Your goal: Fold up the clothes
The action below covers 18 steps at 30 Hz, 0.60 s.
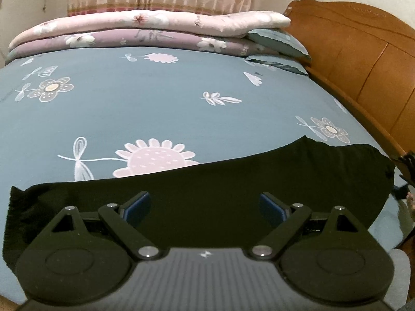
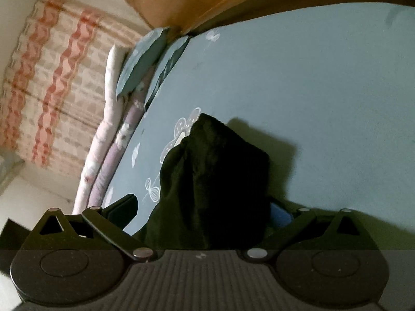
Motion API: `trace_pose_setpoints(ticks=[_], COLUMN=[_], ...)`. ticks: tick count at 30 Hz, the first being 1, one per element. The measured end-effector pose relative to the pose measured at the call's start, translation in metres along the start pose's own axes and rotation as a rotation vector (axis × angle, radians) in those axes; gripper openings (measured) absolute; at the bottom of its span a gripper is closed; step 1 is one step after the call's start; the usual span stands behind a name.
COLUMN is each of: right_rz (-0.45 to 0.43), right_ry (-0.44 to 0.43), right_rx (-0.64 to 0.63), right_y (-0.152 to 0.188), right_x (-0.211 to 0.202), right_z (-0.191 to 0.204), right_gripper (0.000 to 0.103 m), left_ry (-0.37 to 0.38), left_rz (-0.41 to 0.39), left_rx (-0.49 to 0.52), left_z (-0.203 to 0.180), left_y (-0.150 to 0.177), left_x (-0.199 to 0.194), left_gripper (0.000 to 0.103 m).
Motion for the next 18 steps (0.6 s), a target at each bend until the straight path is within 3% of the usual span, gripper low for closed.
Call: trace_pose_setpoints(ticks=[4, 8, 12, 16, 17, 18], right_rz=[-0.010, -0.013, -0.037, -0.061, -0.058, -0.057], right_ry=[-0.037, -0.068, -0.065, -0.061, -0.046, -0.025], right_rx=[0.004, -0.060, -0.125, -0.145, -0.166, -0.189], right_y=[-0.010, 0.006, 0.003, -0.006, -0.004, -0.001], right_x=[0.010, -0.001, 0.004, 0.016, 0.015, 0.012], right_z=[-0.004, 0.002, 0.007, 0.006, 0.007, 0.007], right_gripper=[0.103, 0.103, 0.103, 0.103, 0.101, 0.091], left_ry=[0.017, 0.025, 0.012, 0.045, 0.049, 0.047], left_rz=[0.010, 0.014, 0.018, 0.011, 0.008, 0.007], left_rx=[0.009, 0.000, -0.018, -0.018, -0.016, -0.018], left_z=[-0.010, -0.010, -0.007, -0.010, -0.011, -0.010], left_y=[0.003, 0.006, 0.005, 0.007, 0.007, 0.008], left_x=[0.004, 0.006, 0.011, 0.006, 0.005, 0.004], left_gripper=[0.091, 0.091, 0.091, 0.091, 0.091, 0.091])
Point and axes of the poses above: each gripper's, at about its wrist camera, not at the fingertips, and x roughly the way its jaws point, z to its left, y to its underside, the point moved 4 cm from there along x, roughly the way its jaws point, and after that the axes turned 15 degrees about -x, right-handed, at the moved point
